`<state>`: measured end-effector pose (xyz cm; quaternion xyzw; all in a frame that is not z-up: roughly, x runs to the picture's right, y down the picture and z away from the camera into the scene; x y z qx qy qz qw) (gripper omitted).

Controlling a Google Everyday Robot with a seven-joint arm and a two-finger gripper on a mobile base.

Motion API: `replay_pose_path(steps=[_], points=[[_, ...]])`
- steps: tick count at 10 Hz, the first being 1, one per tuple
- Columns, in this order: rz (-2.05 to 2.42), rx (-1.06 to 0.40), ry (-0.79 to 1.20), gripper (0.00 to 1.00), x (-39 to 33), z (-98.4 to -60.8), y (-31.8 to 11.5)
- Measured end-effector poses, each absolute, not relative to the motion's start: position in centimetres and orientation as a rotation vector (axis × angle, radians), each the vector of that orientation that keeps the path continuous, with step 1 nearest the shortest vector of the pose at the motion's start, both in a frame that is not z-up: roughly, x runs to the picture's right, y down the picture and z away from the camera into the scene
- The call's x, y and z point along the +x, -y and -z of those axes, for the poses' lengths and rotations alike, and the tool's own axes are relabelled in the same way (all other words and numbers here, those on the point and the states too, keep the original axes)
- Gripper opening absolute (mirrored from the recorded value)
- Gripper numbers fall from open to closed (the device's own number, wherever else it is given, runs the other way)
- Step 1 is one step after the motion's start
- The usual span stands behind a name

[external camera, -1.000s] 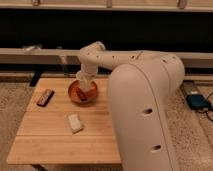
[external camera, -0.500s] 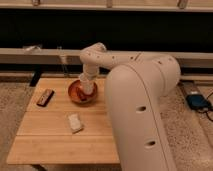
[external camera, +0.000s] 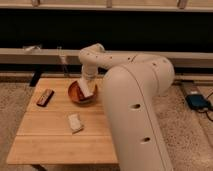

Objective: Place the ceramic cup in the ceramic bowl

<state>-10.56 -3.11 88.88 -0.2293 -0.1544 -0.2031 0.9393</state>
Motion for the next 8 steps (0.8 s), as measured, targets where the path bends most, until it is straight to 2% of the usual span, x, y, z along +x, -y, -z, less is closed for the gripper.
replay_pose_path(steps=[5, 8], points=[[0.441, -0.440, 0.363, 0.80, -11.7, -86.4, 3.5], [0.442, -0.437, 0.368, 0.80, -11.8, -86.1, 3.5]])
